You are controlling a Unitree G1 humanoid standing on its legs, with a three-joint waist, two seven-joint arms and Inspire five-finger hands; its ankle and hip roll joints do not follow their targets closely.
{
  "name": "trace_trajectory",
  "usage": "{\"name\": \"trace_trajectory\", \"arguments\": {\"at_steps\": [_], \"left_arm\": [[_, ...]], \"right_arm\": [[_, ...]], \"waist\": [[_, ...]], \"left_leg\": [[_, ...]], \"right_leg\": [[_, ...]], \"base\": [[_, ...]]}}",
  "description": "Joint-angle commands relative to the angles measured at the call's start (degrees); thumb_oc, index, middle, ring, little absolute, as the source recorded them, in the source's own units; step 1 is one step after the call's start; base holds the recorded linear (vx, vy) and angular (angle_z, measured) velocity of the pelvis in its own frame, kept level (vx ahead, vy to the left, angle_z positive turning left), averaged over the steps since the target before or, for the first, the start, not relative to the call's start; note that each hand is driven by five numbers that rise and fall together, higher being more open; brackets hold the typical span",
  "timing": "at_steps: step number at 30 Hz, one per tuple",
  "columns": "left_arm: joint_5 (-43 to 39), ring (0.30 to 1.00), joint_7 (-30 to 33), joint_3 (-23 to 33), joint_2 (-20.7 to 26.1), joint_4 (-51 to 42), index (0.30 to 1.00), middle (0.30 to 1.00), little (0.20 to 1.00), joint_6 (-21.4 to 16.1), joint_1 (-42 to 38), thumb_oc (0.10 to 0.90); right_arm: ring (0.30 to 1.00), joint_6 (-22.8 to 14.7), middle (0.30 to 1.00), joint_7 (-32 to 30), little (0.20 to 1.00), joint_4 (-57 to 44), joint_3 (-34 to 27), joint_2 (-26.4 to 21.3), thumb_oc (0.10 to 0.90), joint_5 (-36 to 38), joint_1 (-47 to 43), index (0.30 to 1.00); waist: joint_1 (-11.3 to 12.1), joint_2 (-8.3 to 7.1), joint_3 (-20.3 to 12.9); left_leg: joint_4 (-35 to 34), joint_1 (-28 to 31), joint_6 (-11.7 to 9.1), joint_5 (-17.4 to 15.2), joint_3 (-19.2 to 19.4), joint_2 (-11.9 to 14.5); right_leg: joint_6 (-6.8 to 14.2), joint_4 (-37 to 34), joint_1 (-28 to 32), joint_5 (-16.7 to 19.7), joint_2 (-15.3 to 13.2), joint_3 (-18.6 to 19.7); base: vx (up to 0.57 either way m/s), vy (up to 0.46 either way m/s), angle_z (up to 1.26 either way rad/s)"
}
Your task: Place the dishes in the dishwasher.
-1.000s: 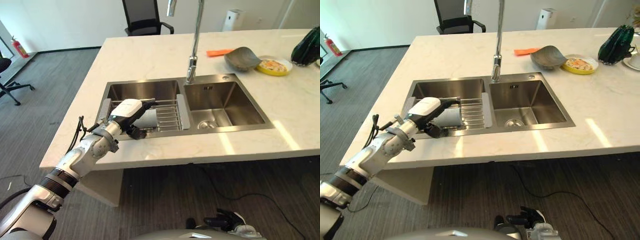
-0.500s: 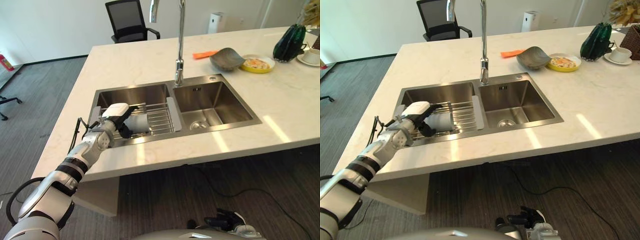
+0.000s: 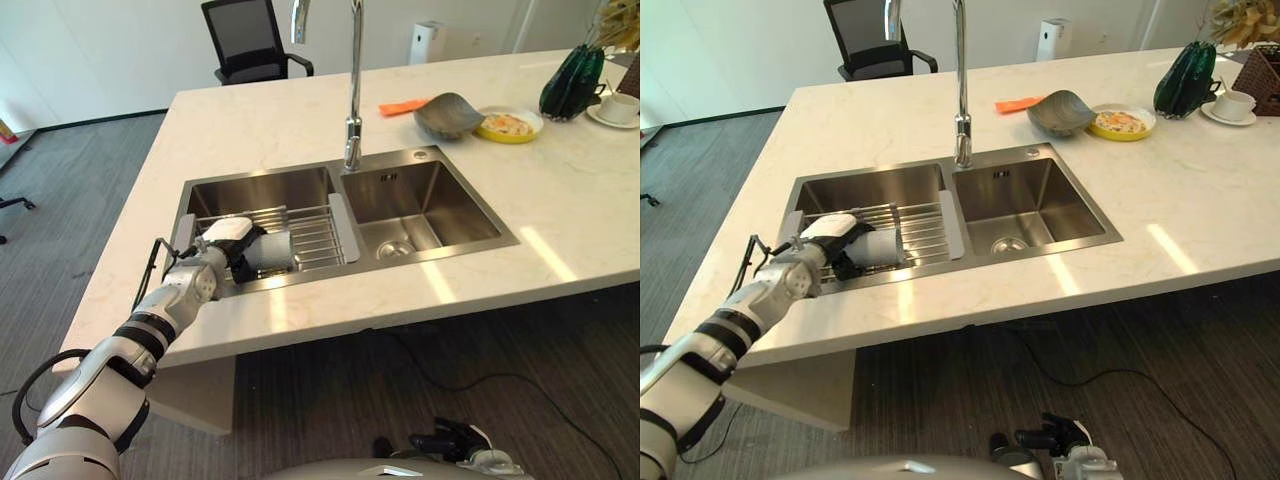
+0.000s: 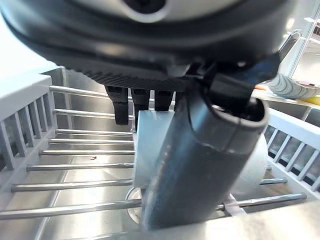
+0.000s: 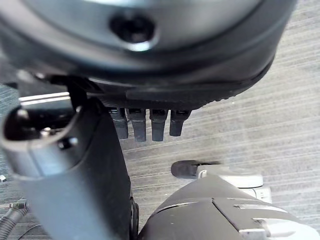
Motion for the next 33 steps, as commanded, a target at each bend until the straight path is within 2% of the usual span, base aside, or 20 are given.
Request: {"name": "trace_trajectory", "arguments": {"at_steps": [1,5,9,10,11,13,14,15,16,18,19,21,22,25,26,27,29,30,32,33], "left_arm": [[0.02,0.3,4.64,0.51,2.88,-3.78,0.3,0.3,0.3,-3.17,-11.77,0.4],[-0.84,0.3,8.95,3.97,2.17,-6.43,0.3,0.3,0.3,-3.7,-9.57,0.4],[-4.81,0.3,15.31,11.0,0.48,-11.02,0.3,0.3,0.3,-4.77,-6.74,0.4],[-9.21,0.3,18.77,15.03,-1.67,-13.25,0.3,0.3,0.3,-6.15,-5.4,0.4],[-9.24,0.3,18.72,15.39,-1.66,-13.59,0.3,0.3,0.3,-6.1,-4.96,0.4],[-18.2,0.3,24.76,24.69,-7.06,-18.26,0.3,0.3,0.3,-7.59,0.66,0.4],[-18.2,0.3,24.76,24.69,-7.06,-18.26,0.3,0.3,0.3,-7.59,0.66,0.4],[-25.94,0.3,26.79,30.32,-10.35,-24.76,0.3,0.3,0.3,-10.49,4.57,0.4],[-28.78,0.3,27.16,32.81,-11.32,-29.19,0.3,0.3,0.3,-13.05,6.59,0.4],[-30.98,0.3,26.04,36.66,-12.59,-37.05,0.3,0.3,0.3,-14.55,11.96,0.4],[-30.98,0.3,26.04,36.66,-12.59,-37.05,0.3,0.3,0.3,-14.55,11.96,0.4],[-33.62,0.3,24.48,40.35,-13.61,-44.8,0.3,0.3,0.3,-16.2,18.02,0.4],[-33.75,0.3,23.75,43.31,-13.82,-48.31,0.3,0.3,0.3,-16.97,23.03,0.4],[-33.66,0.3,23.84,45.27,-13.97,-50.1,0.3,0.3,0.3,-17.21,26.21,0.4],[-32.84,0.3,24.45,47.95,-14.12,-50.76,0.3,0.3,0.3,-17.27,30.22,0.4],[-29.6,0.3,26.79,51.5,-13.23,-49.68,0.3,0.3,0.3,-17.2,34.68,0.4],[-30.42,0.3,27.33,53.58,-14.69,-50.55,0.3,0.3,0.3,-18.0,38.63,0.4],[-32.43,0.3,27.02,53.44,-16.47,-51.0,0.3,0.3,0.3,-19.09,39.7,0.4],[-31.69,0.3,27.13,53.11,-16.75,-51.2,0.3,0.3,0.3,-18.96,40.32,0.4],[-30.32,0.3,27.89,53.33,-16.35,-51.57,0.3,0.3,0.3,-18.63,40.77,0.4]], "right_arm": [[0.9,-0.43,0.9,0.75,0.9,2.18,3.04,-0.35,0.8,0.03,-0.82,0.9],[0.9,-0.85,0.9,0.18,0.9,1.96,2.74,-0.29,0.8,0.2,-1.04,0.9],[0.9,-1.43,0.9,-0.61,0.9,1.64,2.36,-0.14,0.8,0.38,-1.57,0.9],[0.9,-1.67,0.9,-0.91,0.9,1.47,2.12,0.32,0.8,0.43,-1.6,0.9],[0.9,-1.68,0.9,-0.91,0.9,1.47,2.27,0.13,0.8,0.43,-1.57,0.9],[0.9,-1.99,0.9,-2.2,0.9,1.04,1.61,0.99,0.8,0.28,-1.07,0.9],[0.9,-1.99,0.9,-2.2,0.9,1.04,1.61,0.99,0.8,0.28,-1.07,0.9],[0.9,-2.0,0.9,-2.94,0.9,0.51,0.89,0.74,0.8,0.66,-0.09,0.9],[0.9,-2.13,0.9,-3.28,0.9,0.06,0.1,0.93,0.8,1.04,0.65,0.9],[0.9,-2.42,0.9,-3.29,0.9,-0.91,-1.0,0.78,0.8,2.88,1.45,0.9],[0.9,-2.42,0.9,-3.29,0.9,-0.91,-1.0,0.78,0.8,2.88,1.45,0.9],[0.9,-2.52,0.9,-3.76,0.9,-1.97,-2.22,0.67,0.8,3.85,0.86,0.9],[0.9,-2.5,0.9,-3.82,0.9,-2.57,-2.87,0.74,0.8,4.15,-0.38,0.9],[0.9,-2.64,0.9,-3.79,0.9,-3.32,-2.49,0.52,0.8,3.59,-1.41,0.9],[0.9,-2.55,0.9,-3.77,0.9,-4.1,-1.87,0.28,0.8,3.07,-2.46,0.9],[0.9,-2.82,0.9,-3.5,0.9,-4.97,-1.31,-0.1,0.8,3.01,-4.01,0.9],[0.9,-2.94,0.9,-3.26,0.9,-5.54,1.08,-0.56,0.8,1.13,-6.31,0.9],[0.9,-3.2,0.9,-4.06,0.9,-5.74,2.2,-2.12,0.8,-0.65,-8.29,0.9],[0.9,-2.88,0.9,-4.72,0.9,-4.7,1.89,-3.57,0.8,-2.14,-8.73,0.9],[0.9,-2.93,0.9,-5.14,0.9,-3.94,0.83,-4.32,0.8,-2.52,-7.85,0.9]], "waist": [[-0.17,-2.41,0.0],[0.37,-2.8,-0.02],[0.78,-3.16,-0.15],[1.19,-3.54,-0.16],[1.04,-3.37,-0.2],[1.72,-3.83,-0.06],[1.72,-3.83,-0.06],[1.88,-3.82,-0.09],[2.27,-3.97,0.06],[2.77,-3.85,-0.12],[2.77,-3.85,-0.12],[4.22,-3.82,-0.13],[5.83,-3.87,0.06],[7.08,-3.79,0.19],[8.06,-3.81,0.42],[10.72,-3.7,1.13],[14.61,-4.18,3.72],[18.83,-4.08,5.8],[21.89,-3.48,5.41],[23.23,-2.94,4.79]], "left_leg": [[0.58,1.99,-1.47,-3.19,0.86,-1.28],[0.58,1.82,-1.47,-3.18,0.8,-1.3],[0.58,1.65,-1.58,-3.19,0.47,-1.27],[0.58,1.49,-1.62,-3.1,0.31,-1.28],[0.58,1.55,-1.62,-3.15,0.3,-1.27],[0.58,1.3,-1.63,-3.11,-0.11,-1.3],[0.58,1.3,-1.63,-3.11,-0.11,-1.3],[0.58,1.15,-1.58,-3.15,-0.48,-1.28],[0.58,1.06,-1.58,-3.18,-0.67,-1.27],[0.58,0.95,-1.55,-3.26,-0.93,-1.27],[0.58,0.95,-1.55,-3.26,-0.93,-1.27],[0.58,0.62,-1.45,-3.24,-1.57,-1.34],[0.58,0.2,-1.45,-3.03,-2.17,-1.39],[0.58,-0.14,-1.48,-2.83,-2.7,-1.43],[0.58,-0.73,-1.5,-2.02,-3.23,-1.53],[0.76,-1.12,-1.76,-1.53,-4.37,-1.34],[6.82,-6.38,-2.72,-0.94,-6.8,-1.61],[9.81,-12.22,-4.51,1.72,-10.41,-2.41],[6.29,-15.52,-5.84,4.54,-12.55,-2.11],[2.1,-16.76,-6.32,8.12,-14.04,-1.25]], "right_leg": [[5.81,0.99,4.19,-7.4,-3.29,-1.87],[5.74,0.99,4.31,-7.5,-3.3,-2.11],[5.69,0.99,4.44,-7.64,-3.48,-2.52],[5.6,0.99,4.42,-7.65,-3.53,-2.67],[5.61,0.99,4.48,-7.69,-3.52,-2.68],[5.41,0.99,4.41,-7.81,-3.58,-3.19],[5.41,0.99,4.41,-7.81,-3.58,-3.19],[5.23,0.99,4.47,-7.96,-3.58,-3.41],[5.14,0.99,4.46,-8.03,-3.62,-3.57],[5.08,0.99,4.53,-8.22,-3.69,-3.8],[5.08,0.99,4.53,-8.22,-3.69,-3.8],[4.95,0.99,4.48,-8.37,-3.72,-4.13],[4.83,0.99,4.43,-8.46,-3.77,-4.38],[4.72,0.99,4.43,-8.6,-3.83,-4.75],[4.45,0.99,4.13,-8.28,-3.88,-5.11],[4.33,0.99,4.18,-8.94,-3.93,-5.79],[3.73,0.99,3.67,-8.88,-4.83,-7.91],[3.58,0.99,2.71,-8.91,-6.03,-12.15],[4.21,0.99,1.97,-9.33,-7.46,-17.37],[4.74,0.99,1.39,-8.87,-7.84,-20.34]], "base": [[0.0,0.0,0.0],[0.0,0.0,0.0],[0.0,0.0,0.0],[0.0,0.0,0.0],[0.0,0.0,0.0],[0.0,0.0,0.0],[0.01,-0.021,0.04],[0.01,-0.018,0.05],[0.02,-0.019,0.04],[0.0,0.0,0.0],[-0.03,-0.022,0.12],[0.01,-0.032,0.18],[0.05,-0.028,0.05],[-0.01,-0.027,0.05],[-0.01,-0.062,0.21],[-0.07,-0.099,0.34],[-0.24,-0.131,0.46],[-0.33,-0.133,0.91],[-0.23,-0.063,1.8],[-0.14,-0.064,2.24]]}}
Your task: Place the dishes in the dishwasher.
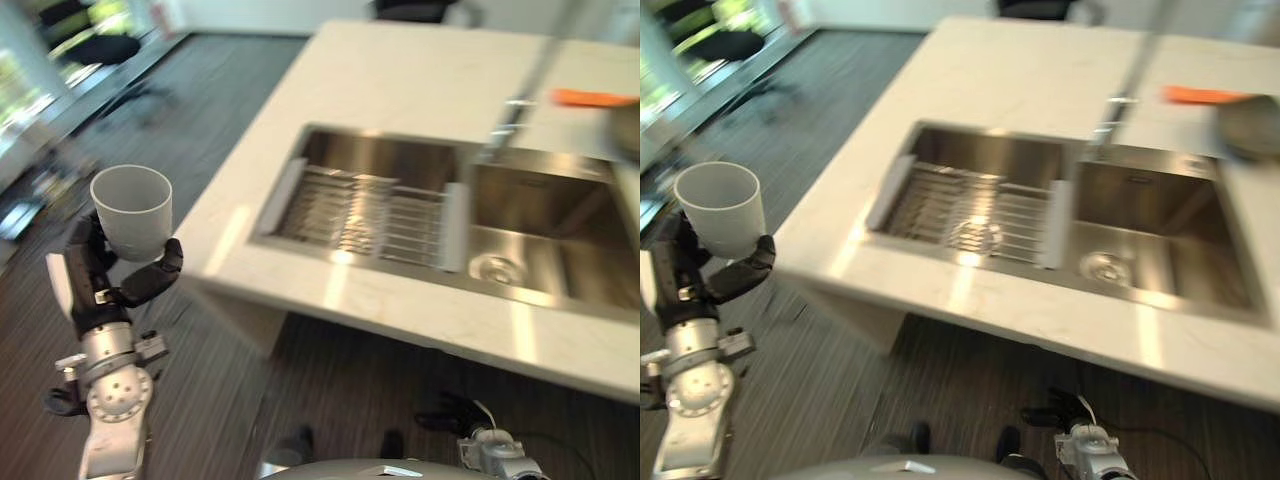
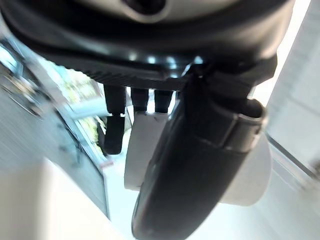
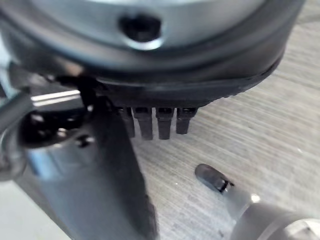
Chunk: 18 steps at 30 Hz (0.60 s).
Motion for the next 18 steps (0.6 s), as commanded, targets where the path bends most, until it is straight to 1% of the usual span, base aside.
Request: {"name": "trace_trajectory", "arguments": {"at_steps": [1,2,3,4,5,6,7,8,9,10,11,12,13,14,15,16,17,18], "left_arm": [[3.54,0.3,3.36,5.58,8.38,-8.39,0.3,0.3,0.3,-6.72,-6.67,0.4],[4.43,0.3,3.98,5.35,8.51,-8.73,0.3,0.3,0.3,-6.46,-6.55,0.4],[4.71,0.3,4.59,5.8,9.1,-9.19,0.3,0.3,0.3,-6.54,-7.07,0.4],[4.22,0.3,4.57,5.3,8.81,-9.51,0.3,0.3,0.3,-6.52,-7.86,0.4],[4.22,0.3,4.56,5.3,8.79,-9.52,0.3,0.3,0.3,-6.5,-7.88,0.4],[3.96,0.3,4.66,4.99,8.52,-11.32,0.3,0.3,0.3,-7.01,-8.92,0.4],[4.08,0.3,4.48,4.55,8.46,-12.25,0.3,0.3,0.3,-7.35,-9.68,0.4],[4.14,0.3,4.47,4.48,8.44,-12.34,0.3,0.3,0.3,-7.31,-9.64,0.4],[4.86,0.3,3.84,3.34,9.27,-14.02,0.3,0.3,0.3,-7.83,-10.58,0.4],[5.03,0.3,3.63,2.78,9.4,-14.27,0.3,0.3,0.3,-7.77,-11.16,0.4],[5.22,0.3,3.71,2.27,9.51,-14.44,0.3,0.3,0.3,-7.47,-11.62,0.4],[5.56,0.3,3.33,1.52,9.43,-14.31,0.3,0.3,0.3,-6.93,-12.05,0.4],[5.57,0.3,2.98,1.03,9.23,-14.53,0.3,0.3,0.3,-6.64,-12.2,0.4],[5.45,0.3,0.62,2.65,12.46,-13.02,0.3,0.3,0.3,-5.24,-12.51,0.4],[5.14,0.3,0.53,1.0,10.04,-13.76,0.3,0.3,0.3,-6.17,-14.44,0.4],[6.33,0.3,0.55,-0.79,9.3,-13.45,0.3,0.3,0.3,-5.2,-14.67,0.4],[10.53,0.3,0.98,-0.36,10.37,-13.03,0.3,0.3,0.3,-3.3,-12.67,0.4],[10.8,0.3,1.05,-0.42,10.37,-13.29,0.3,0.3,0.3,-3.13,-12.65,0.4]], "right_arm": [[0.9,-2.51,0.9,-1.38,0.9,2.08,-2.14,-0.78,0.8,-2.52,-4.93,0.9],[0.9,-2.82,0.9,-1.89,0.9,2.45,-2.96,-1.11,0.8,-2.67,-4.21,0.9],[0.9,-3.23,0.9,-2.37,0.9,2.57,-3.65,-1.75,0.8,-2.18,-4.21,0.9],[0.9,-3.38,0.9,-2.77,0.9,2.79,-4.01,-1.9,0.8,-2.02,-4.24,0.9],[0.9,-3.39,0.9,-2.76,0.9,2.8,-4.02,-1.93,0.8,-2.02,-4.26,0.9],[0.9,-3.65,0.9,-3.72,0.9,2.62,-5.96,-1.78,0.8,-0.71,-3.54,0.9],[0.9,-3.68,0.9,-4.06,0.9,2.99,-6.61,-1.42,0.8,-0.04,-3.05,0.9],[0.9,-3.74,0.9,-4.09,0.9,3.03,-6.64,-1.39,0.8,0.02,-3.0,0.9],[0.9,-3.72,0.9,-4.6,0.9,2.33,-8.06,-0.28,0.8,0.89,-2.78,0.9],[0.9,-3.42,0.9,-4.72,0.9,2.58,-8.25,0.07,0.8,1.11,-2.9,0.9],[0.9,-3.2,0.9,-5.06,0.9,2.38,-8.48,0.52,0.8,1.17,-3.18,0.9],[0.9,-2.8,0.9,-5.34,0.9,2.11,-8.46,1.15,0.8,0.76,-2.69,0.9],[0.9,-2.8,0.9,-5.56,0.9,1.97,-8.8,1.73,0.8,0.81,-2.21,0.9],[0.9,0.8,0.9,0.23,0.9,6.94,-19.77,-8.46,0.8,7.7,2.16,0.9],[0.9,-1.02,0.9,-0.55,0.9,6.87,-15.14,-0.21,0.8,3.65,6.22,0.9],[0.9,-1.7,0.9,-1.0,0.9,5.47,-14.26,2.74,0.8,3.74,7.08,0.9],[0.9,-2.0,0.9,-4.19,0.9,6.63,-14.79,4.11,0.8,2.64,5.42,0.9],[0.9,-2.06,0.9,-4.39,0.9,6.79,-14.86,4.33,0.8,2.55,5.23,0.9]], "waist": [[2.58,-1.51,0.15],[2.54,-1.48,0.1],[2.59,-1.52,0.23],[1.39,-1.61,-0.07],[1.25,-1.57,-0.09],[-1.81,-2.28,-1.28],[-2.95,-2.27,-1.77],[-2.94,-2.22,-1.69],[-4.49,-2.13,-2.79],[-4.92,-2.05,-3.34],[-4.91,-1.89,-3.93],[-5.37,-1.89,-4.3],[-5.47,-1.8,-4.7],[-7.32,-2.71,-5.68],[-8.08,-1.62,-5.25],[-9.14,-0.89,-4.59],[-7.64,-0.8,-4.14],[-7.82,-1.12,-4.1]], "left_leg": [[-4.6,-3.74,-2.58,1.91,0.5,3.13],[-4.48,-4.65,-3.26,2.31,-1.1,3.66],[-3.75,-4.03,-3.09,2.33,1.8,5.23],[-1.27,-3.18,-2.51,1.38,5.21,6.9],[-1.1,-3.39,-2.47,1.36,5.05,6.85],[5.25,1.4,-3.0,-0.77,15.78,12.03],[5.78,3.41,-3.55,-1.69,19.0,13.51],[5.61,3.7,-3.58,-1.78,19.02,13.49],[4.34,8.56,-5.32,-0.75,25.85,17.32],[3.52,9.66,-5.94,-0.16,28.48,18.76],[2.59,10.66,-6.26,1.08,30.86,19.9],[0.88,11.24,-6.25,1.97,31.89,20.08],[0.25,11.37,-6.29,2.3,34.32,20.92],[-2.26,11.77,-6.31,2.5,35.41,21.06],[-3.6,11.79,-5.88,0.71,35.63,20.06],[-3.8,11.45,-5.29,-1.06,35.33,19.15],[-4.16,9.81,-3.05,-3.71,32.92,15.95],[-4.18,9.7,-2.75,-3.86,32.82,15.52]], "right_leg": [[5.88,0.76,2.03,-7.19,-3.8,-3.26],[5.91,0.76,1.78,-7.17,-4.22,-5.46],[5.6,0.76,1.21,-6.65,-4.71,-7.55],[5.04,0.76,0.84,-6.65,-4.67,-10.16],[5.07,0.76,0.81,-6.57,-4.69,-10.31],[4.48,0.76,-0.18,-6.34,-5.54,-14.55],[4.51,0.76,-0.58,-5.37,-6.78,-16.87],[4.65,0.76,-0.34,-5.32,-6.79,-16.98],[5.56,1.2,0.33,-2.27,-10.35,-22.59],[5.89,1.54,0.62,-1.01,-12.11,-24.6],[6.42,1.83,1.42,0.64,-14.08,-27.15],[7.1,1.95,2.84,2.36,-15.45,-29.6],[7.21,2.46,3.47,2.95,-16.54,-31.17],[8.18,3.08,4.5,3.72,-17.49,-32.43],[8.94,4.23,4.49,4.84,-18.99,-33.27],[9.83,4.55,3.93,6.13,-20.25,-32.37],[11.16,5.35,4.43,8.35,-22.46,-32.04],[11.29,5.39,4.56,8.61,-22.92,-32.43]], "base": [[-0.14,-0.1,2.16],[-0.18,-0.102,1.21],[-0.29,-0.077,1.36],[-0.24,-0.037,1.21],[-0.3,-0.046,2.24],[-0.26,0.067,1.88],[-0.25,0.07,1.84],[-0.19,0.257,2.3],[-0.15,0.271,2.29],[-0.18,0.41,2.33],[-0.08,0.337,1.66],[-0.1,0.354,1.91],[-0.08,0.303,2.14],[-0.06,0.362,1.41],[-0.06,0.383,1.49],[-0.11,0.602,1.86],[-0.1,0.462,1.38],[-0.04,0.333,0.91]]}}
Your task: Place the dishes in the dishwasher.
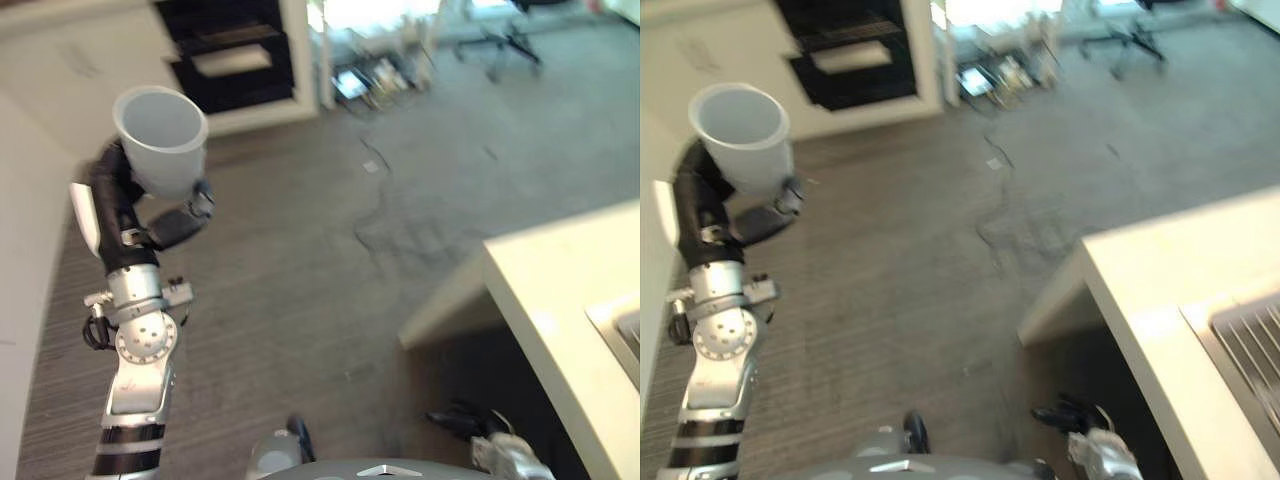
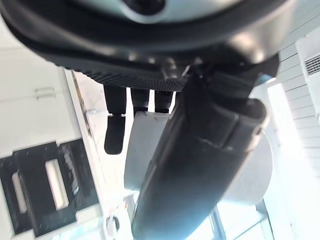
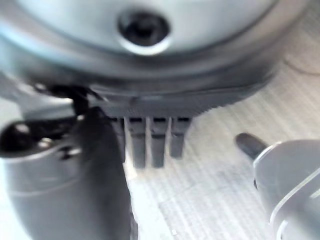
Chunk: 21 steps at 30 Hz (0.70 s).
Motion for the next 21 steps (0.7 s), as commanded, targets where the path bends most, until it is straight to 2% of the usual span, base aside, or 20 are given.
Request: {"name": "trace_trajectory", "arguments": {"at_steps": [1,2,3,4,5,6,7,8,9,10,12,14,16,20,21], "left_arm": [[7.53,0.3,-0.09,2.81,4.94,-6.0,0.3,0.3,0.3,-1.88,-2.84,0.4],[7.71,0.3,0.34,2.71,4.92,-6.15,0.3,0.3,0.3,-2.27,-1.16,0.4],[6.86,0.3,0.57,1.13,5.2,-5.75,0.3,0.3,0.3,-2.71,-1.59,0.4],[6.28,0.3,0.93,-0.51,5.32,-5.2,0.3,0.3,0.3,-3.33,-2.24,0.4],[5.49,0.3,1.13,-1.89,5.47,-4.69,0.3,0.3,0.3,-4.26,-3.61,0.4],[4.88,0.3,1.14,-3.61,5.5,-3.72,0.3,0.3,0.3,-4.72,-5.19,0.4],[4.78,0.3,0.93,-4.88,5.56,-3.22,0.3,0.3,0.3,-4.7,-6.36,0.4],[4.7,0.3,0.52,-5.94,5.5,-2.7,0.3,0.3,0.3,-4.6,-7.76,0.4],[5.02,0.3,0.05,-6.73,5.69,-2.17,0.3,0.3,0.3,-4.27,-8.85,0.4],[5.04,0.3,0.07,-6.75,5.72,-2.13,0.3,0.3,0.3,-4.27,-8.98,0.4],[5.32,0.3,-0.12,-6.3,5.62,-1.15,0.3,0.3,0.3,-3.32,-9.33,0.4],[4.86,0.3,-0.67,-6.93,4.29,-1.11,0.3,0.3,0.3,-3.02,-9.22,0.4],[4.08,0.3,-1.24,-6.31,3.42,-0.98,0.3,0.3,0.3,-3.12,-7.8,0.4],[3.73,0.3,-1.92,-5.02,3.13,-1.95,0.3,0.3,0.3,-2.85,-5.35,0.4],[3.64,0.3,-2.56,-5.33,3.24,-2.43,0.3,0.3,0.3,-2.92,-5.19,0.4]], "right_arm": [[0.9,0.8,0.9,-2.94,0.9,5.78,2.46,-0.82,0.8,-0.71,-0.94,0.9],[0.9,0.28,0.9,-4.47,0.9,5.73,1.2,0.38,0.8,0.19,-0.78,0.9],[0.9,-0.13,0.9,-4.59,0.9,5.02,1.66,0.93,0.8,1.19,-0.91,0.9],[0.9,-0.69,0.9,-4.29,0.9,4.39,2.2,1.13,0.8,2.38,-1.24,0.9],[0.9,-1.09,0.9,-3.98,0.9,4.15,3.34,1.35,0.8,2.99,-1.48,0.9],[0.9,-1.2,0.9,-3.63,0.9,4.07,4.74,1.69,0.8,3.49,-1.42,0.9],[0.9,-1.43,0.9,-3.35,0.9,4.04,5.51,1.93,0.8,4.02,-0.83,0.9],[0.9,-1.51,0.9,-3.12,0.9,4.21,6.06,2.14,0.8,4.55,-0.53,0.9],[0.9,-1.48,0.9,-3.21,0.9,4.67,6.52,2.2,0.8,4.79,-0.69,0.9],[0.9,-1.5,0.9,-3.2,0.9,4.7,6.48,2.23,0.8,4.8,-0.78,0.9],[0.9,-0.83,0.9,-3.39,0.9,5.88,6.61,3.06,0.8,5.07,-0.73,0.9],[0.9,-0.62,0.9,-2.89,0.9,6.35,6.56,2.96,0.8,5.09,0.03,0.9],[0.9,-0.06,0.9,-2.86,0.9,7.64,6.04,2.04,0.8,4.8,-0.19,0.9],[0.9,0.04,0.9,-2.61,0.9,8.4,5.04,0.6,0.8,4.66,-0.02,0.9],[0.9,-0.26,0.9,-2.57,0.9,8.16,4.9,-0.06,0.8,4.61,-0.18,0.9]], "waist": [[1.1,-2.37,-1.56],[0.9,-3.36,-0.69],[-1.11,-3.74,0.23],[-3.33,-3.97,0.98],[-4.4,-4.14,1.72],[-5.39,-4.24,1.91],[-6.46,-4.32,2.04],[-7.12,-4.49,2.16],[-7.21,-4.78,2.2],[-7.32,-4.85,2.21],[-5.52,-5.85,2.1],[-4.99,-6.91,1.69],[-4.38,-7.32,0.86],[-4.27,-7.62,-0.05],[-4.85,-7.83,-0.41]], "left_leg": [[-9.79,6.14,-16.01,2.89,-0.93,9.61],[-10.14,5.36,-14.65,0.57,-2.98,7.49],[-10.32,5.25,-14.09,-0.16,-5.07,6.52],[-10.48,5.47,-13.85,-0.75,-7.58,5.61],[-10.55,5.47,-13.21,-0.01,-8.26,4.76],[-10.55,5.59,-12.52,0.03,-10.15,3.8],[-10.55,5.89,-11.99,-0.59,-12.36,2.79],[-10.55,5.86,-11.55,-0.92,-14.51,1.85],[-10.55,5.72,-11.24,-1.13,-16.36,0.94],[-10.55,5.45,-11.23,-0.79,-16.5,0.9],[-10.55,5.43,-11.18,-0.66,-18.24,0.17],[-10.55,5.49,-10.89,-0.63,-18.9,-0.37],[-10.55,5.93,-10.96,-0.73,-19.37,-0.49],[-10.55,6.85,-10.97,-0.97,-18.86,-0.62],[-10.55,7.08,-10.9,-1.02,-19.03,-0.61]], "right_leg": [[3.45,-15.43,-2.56,11.92,-2.51,-0.86],[4.16,-14.04,-2.17,12.73,-3.39,2.06],[4.3,-12.58,-4.28,11.58,-1.55,10.05],[4.31,-12.2,-6.55,9.1,1.6,20.16],[3.5,-11.49,-9.7,6.38,4.75,28.63],[2.65,-11.64,-11.54,2.91,9.22,35.94],[2.09,-12.35,-11.77,0.65,12.47,40.85],[1.3,-13.3,-12.0,-0.35,14.81,43.95],[0.71,-14.82,-12.02,-0.06,16.13,44.34],[0.61,-15.02,-12.1,0.3,16.11,44.2],[0.77,-16.85,-10.78,1.71,14.69,40.16],[0.93,-18.44,-8.3,1.86,14.01,38.67],[0.87,-19.67,-6.35,1.87,14.03,37.37],[1.03,-19.63,-4.98,1.86,13.66,37.2],[0.95,-19.37,-4.6,1.69,13.63,37.55]], "base": [[0.03,0.209,0.71],[0.08,0.278,0.99],[0.16,0.373,1.06],[0.16,0.304,1.25],[0.17,0.337,1.37],[0.18,0.324,1.2],[0.21,0.261,0.43],[0.2,0.171,0.32],[0.1,0.078,0.94],[0.11,0.006,1.8],[0.09,-0.032,1.23],[0.05,-0.044,0.15],[0.07,-0.024,0.41],[0.06,0.009,0.18],[0.0,0.0,0.0]]}}
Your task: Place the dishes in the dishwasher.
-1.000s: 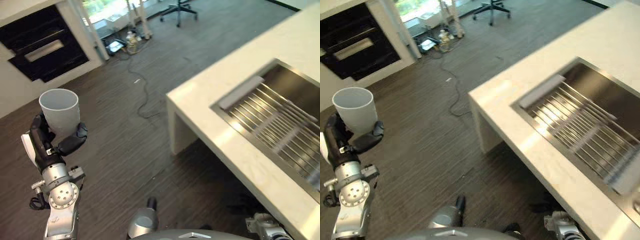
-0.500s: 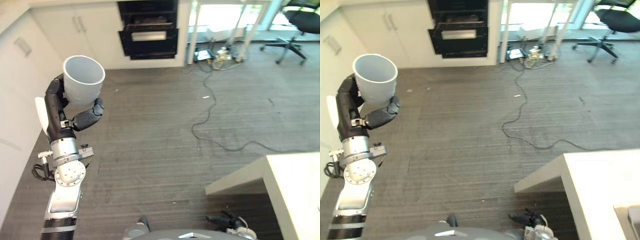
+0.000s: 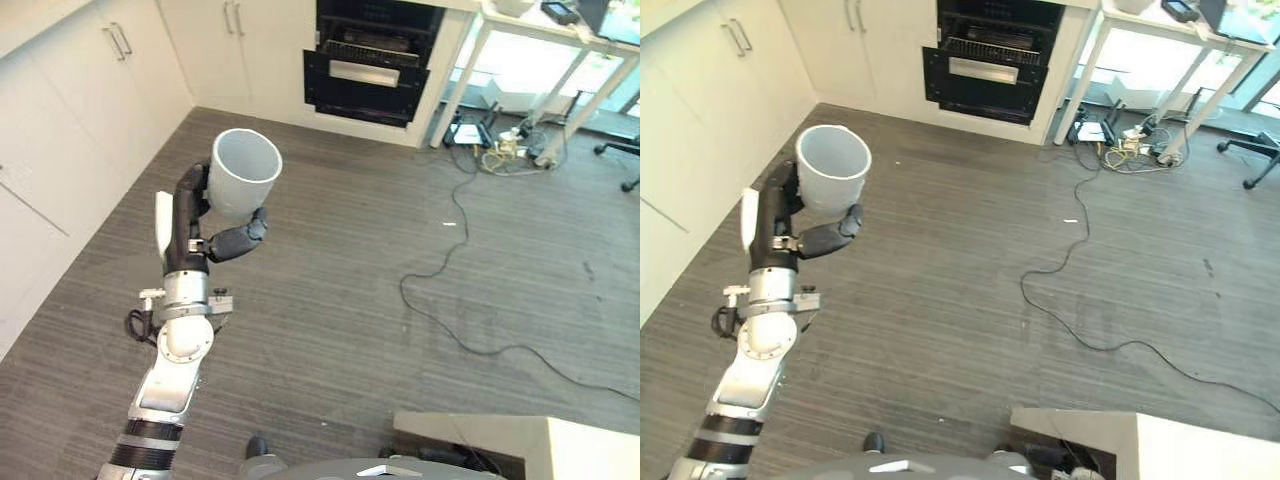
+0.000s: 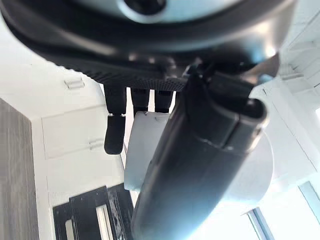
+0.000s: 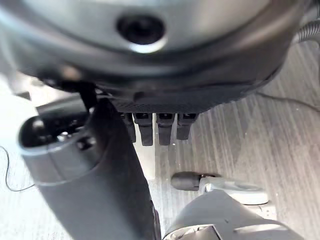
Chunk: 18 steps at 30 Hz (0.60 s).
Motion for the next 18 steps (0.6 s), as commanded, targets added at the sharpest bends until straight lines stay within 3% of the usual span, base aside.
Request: {"name": "trace_trajectory", "arguments": {"at_steps": [1,6,10,11,13,15,16,18], "left_arm": [[-1.15,0.3,-0.19,2.21,1.07,-8.73,0.3,0.3,0.3,-5.2,-2.66,0.4],[-1.34,0.3,-2.71,-1.27,2.22,-9.73,0.3,0.3,0.3,-4.75,-4.59,0.4],[-2.2,0.3,-2.97,-3.34,3.81,-6.54,0.3,0.3,0.3,-4.33,-6.44,0.4],[-2.43,0.3,-2.45,-2.77,5.05,-5.31,0.3,0.3,0.3,-4.27,-6.56,0.4],[-2.0,0.3,-2.22,-2.35,6.1,-4.79,0.3,0.3,0.3,-3.94,-6.23,0.4],[-2.82,0.3,-3.0,-2.89,7.05,-3.5,0.3,0.3,0.3,-4.18,-6.08,0.4],[-2.85,0.3,-3.0,-2.95,7.06,-3.43,0.3,0.3,0.3,-4.23,-6.09,0.4],[-2.78,0.3,-2.81,-3.46,6.58,-4.34,0.3,0.3,0.3,-4.0,-6.51,0.4]], "right_arm": [[0.9,-1.81,0.9,-0.02,0.9,0.65,-0.9,-2.75,0.8,0.57,-0.92,0.9],[0.9,-3.1,0.9,0.48,0.9,-3.36,-0.59,-2.26,0.8,0.49,0.04,0.9],[0.9,-3.13,0.9,0.41,0.9,-5.31,0.35,-1.04,0.8,-0.72,0.88,0.9],[0.9,-2.97,0.9,0.43,0.9,-5.25,0.63,-0.5,0.8,-0.79,0.11,0.9],[0.9,-2.78,0.9,0.07,0.9,-4.63,0.86,-0.19,0.8,-0.9,-0.68,0.9],[0.9,-1.73,0.9,0.52,0.9,-0.28,0.45,0.66,0.8,-0.97,0.21,0.9],[0.9,-1.79,0.9,0.56,0.9,-0.19,0.42,0.66,0.8,-0.97,0.22,0.9],[0.9,-0.3,0.9,0.02,0.9,4.7,-3.02,0.51,0.8,-0.62,3.29,0.9]], "waist": [[-0.95,-1.1,-2.8],[-5.42,-1.8,-2.28],[-9.42,-3.49,-0.18],[-9.82,-3.87,0.06],[-10.14,-3.88,0.16],[-10.22,-4.51,-0.55],[-10.04,-4.52,-0.52],[-9.8,-3.59,-0.92]], "left_leg": [[0.15,0.21,0.64,-6.6,1.03,-1.82],[0.15,1.34,1.69,-7.44,2.72,-2.64],[0.15,0.74,1.8,-7.79,8.49,-2.54],[0.15,-0.15,1.53,-6.92,11.4,-1.59],[0.15,-0.64,1.34,-6.33,13.69,-0.46],[0.15,-2.24,1.06,-4.13,17.83,1.67],[0.15,-2.09,1.0,-4.17,17.97,1.71],[0.15,-3.58,1.22,-1.73,21.61,3.74]], "right_leg": [[2.64,1.05,-6.19,2.68,-2.66,-1.12],[3.24,3.88,-8.96,3.83,-2.98,3.27],[6.01,0.93,-16.29,12.38,-2.33,10.22],[6.22,0.61,-19.4,13.78,-1.36,9.83],[6.3,0.88,-20.3,13.34,-0.33,8.1],[4.79,4.98,-17.87,9.42,1.27,7.43],[4.75,5.16,-17.91,9.25,1.32,7.57],[3.5,11.86,-13.95,4.18,-0.16,6.68]], "base": [[0.03,0.051,0.07],[-0.02,0.083,0.01],[-0.2,0.056,-0.07],[-0.24,-0.013,0.04],[-0.25,-0.03,-0.01],[-0.28,-0.061,0.03],[-0.19,-0.028,0.04],[-0.4,-0.043,0.04]]}}
